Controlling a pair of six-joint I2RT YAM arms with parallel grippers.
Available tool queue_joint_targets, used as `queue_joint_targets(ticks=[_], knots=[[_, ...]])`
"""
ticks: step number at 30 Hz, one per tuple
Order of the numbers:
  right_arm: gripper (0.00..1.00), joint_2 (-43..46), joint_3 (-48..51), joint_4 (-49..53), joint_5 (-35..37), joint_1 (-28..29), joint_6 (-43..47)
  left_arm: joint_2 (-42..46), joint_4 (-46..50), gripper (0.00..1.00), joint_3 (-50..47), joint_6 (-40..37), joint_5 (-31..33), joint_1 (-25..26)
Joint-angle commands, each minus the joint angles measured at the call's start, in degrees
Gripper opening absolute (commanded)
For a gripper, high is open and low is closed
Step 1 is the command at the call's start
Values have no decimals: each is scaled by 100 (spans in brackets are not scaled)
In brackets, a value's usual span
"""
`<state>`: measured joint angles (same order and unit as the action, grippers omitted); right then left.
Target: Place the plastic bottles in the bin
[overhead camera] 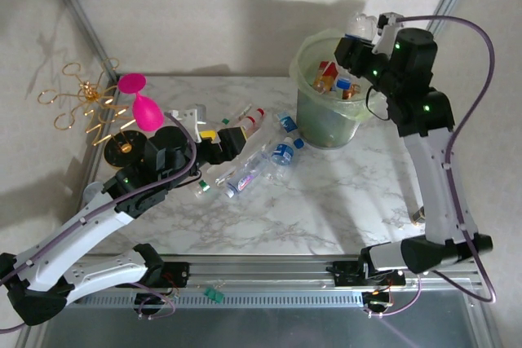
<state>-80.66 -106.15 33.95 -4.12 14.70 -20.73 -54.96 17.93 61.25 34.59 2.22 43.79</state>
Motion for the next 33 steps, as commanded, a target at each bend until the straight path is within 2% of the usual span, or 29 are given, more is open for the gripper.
queue_joint_targets(ticks=[1,6,13,25,29,33], knots=[[51,-457,-251,204,960,-33,281,-79,-163,100,-37,-152,73,24],[51,-1153,-423,14,1212,-105,287,-234,-199,100,44,-222,32,24],[51,-2480,-1261,440,1510,-214,-120,-351,-238,100,28,-303,46,24],[52,-3315,-1101,-74,532,-152,-1155,-388,-410,100,-320,-282,-37,15],[54,-3448,-895,-417,-268,-135,-1265,-400,-458,100,-417,-308,-37,15],[55,-3566,-773,-366,-286,-109,-1267,-395,-490,100,-474,-311,-37,15]])
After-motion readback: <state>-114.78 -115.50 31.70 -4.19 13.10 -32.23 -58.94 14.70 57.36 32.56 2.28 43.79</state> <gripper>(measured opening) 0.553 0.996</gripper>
